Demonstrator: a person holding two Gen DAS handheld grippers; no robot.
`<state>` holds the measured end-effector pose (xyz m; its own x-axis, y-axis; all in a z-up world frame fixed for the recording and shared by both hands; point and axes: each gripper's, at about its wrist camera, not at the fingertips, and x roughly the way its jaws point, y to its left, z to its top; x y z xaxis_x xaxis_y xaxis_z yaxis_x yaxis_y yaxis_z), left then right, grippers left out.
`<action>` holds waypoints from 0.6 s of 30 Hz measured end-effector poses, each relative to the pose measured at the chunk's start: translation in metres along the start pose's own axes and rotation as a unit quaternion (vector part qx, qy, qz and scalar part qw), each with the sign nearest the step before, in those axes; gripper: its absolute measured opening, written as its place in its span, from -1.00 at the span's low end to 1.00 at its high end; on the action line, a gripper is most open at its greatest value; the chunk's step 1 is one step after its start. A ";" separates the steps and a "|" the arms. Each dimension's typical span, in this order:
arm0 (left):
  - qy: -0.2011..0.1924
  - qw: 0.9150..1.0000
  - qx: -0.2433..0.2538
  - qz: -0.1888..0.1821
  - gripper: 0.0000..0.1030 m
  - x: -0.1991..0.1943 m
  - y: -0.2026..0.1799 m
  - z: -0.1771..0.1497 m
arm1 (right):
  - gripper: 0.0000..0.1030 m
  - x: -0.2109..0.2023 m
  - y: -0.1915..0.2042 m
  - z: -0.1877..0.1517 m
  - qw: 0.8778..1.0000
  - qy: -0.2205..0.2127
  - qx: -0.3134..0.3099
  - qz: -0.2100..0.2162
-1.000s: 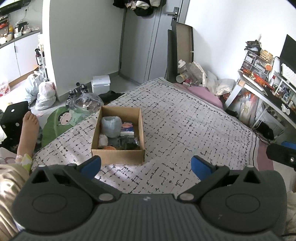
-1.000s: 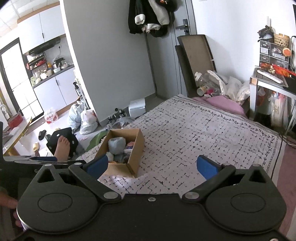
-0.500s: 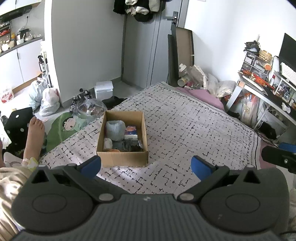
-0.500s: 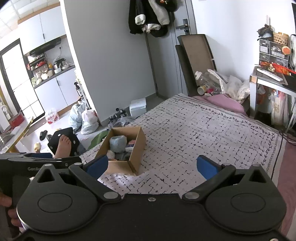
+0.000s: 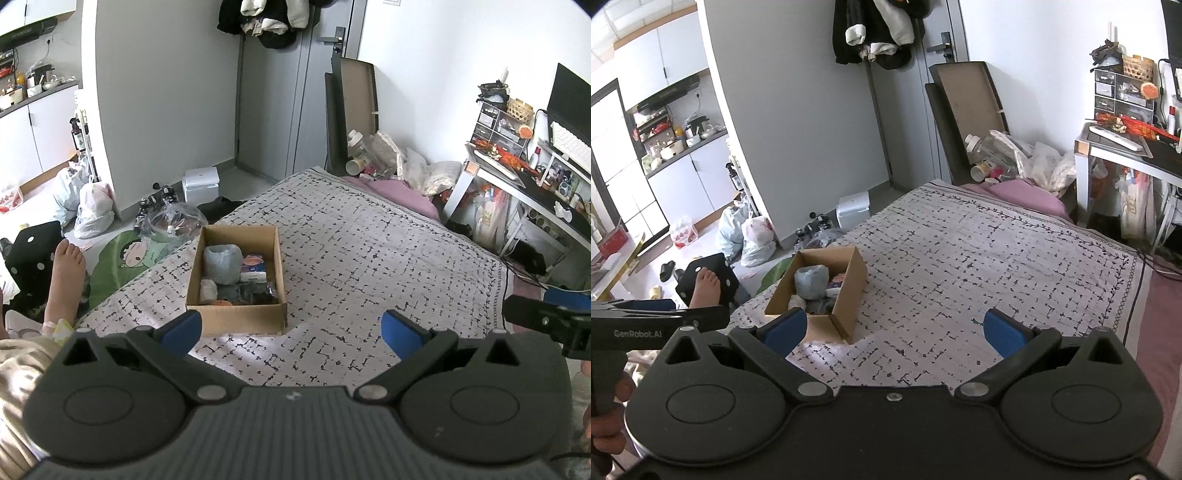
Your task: Organize soft objects
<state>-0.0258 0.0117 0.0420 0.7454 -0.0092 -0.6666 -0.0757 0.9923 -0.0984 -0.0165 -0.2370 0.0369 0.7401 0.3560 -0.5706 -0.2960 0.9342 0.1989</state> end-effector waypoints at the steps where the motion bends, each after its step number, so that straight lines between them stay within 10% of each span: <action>1: 0.000 1.000 0.000 0.001 0.99 0.000 0.000 0.000 | 1.00 0.000 0.000 0.000 1.000 0.000 -0.001 0.000; 18: 0.007 1.000 -0.001 -0.003 0.99 0.004 -0.003 -0.006 | 1.00 0.004 0.004 -0.004 1.000 0.013 -0.015 -0.003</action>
<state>-0.0269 0.0079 0.0353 0.7362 -0.0173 -0.6765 -0.0729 0.9918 -0.1047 -0.0168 -0.2318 0.0319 0.7261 0.3499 -0.5919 -0.3107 0.9349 0.1715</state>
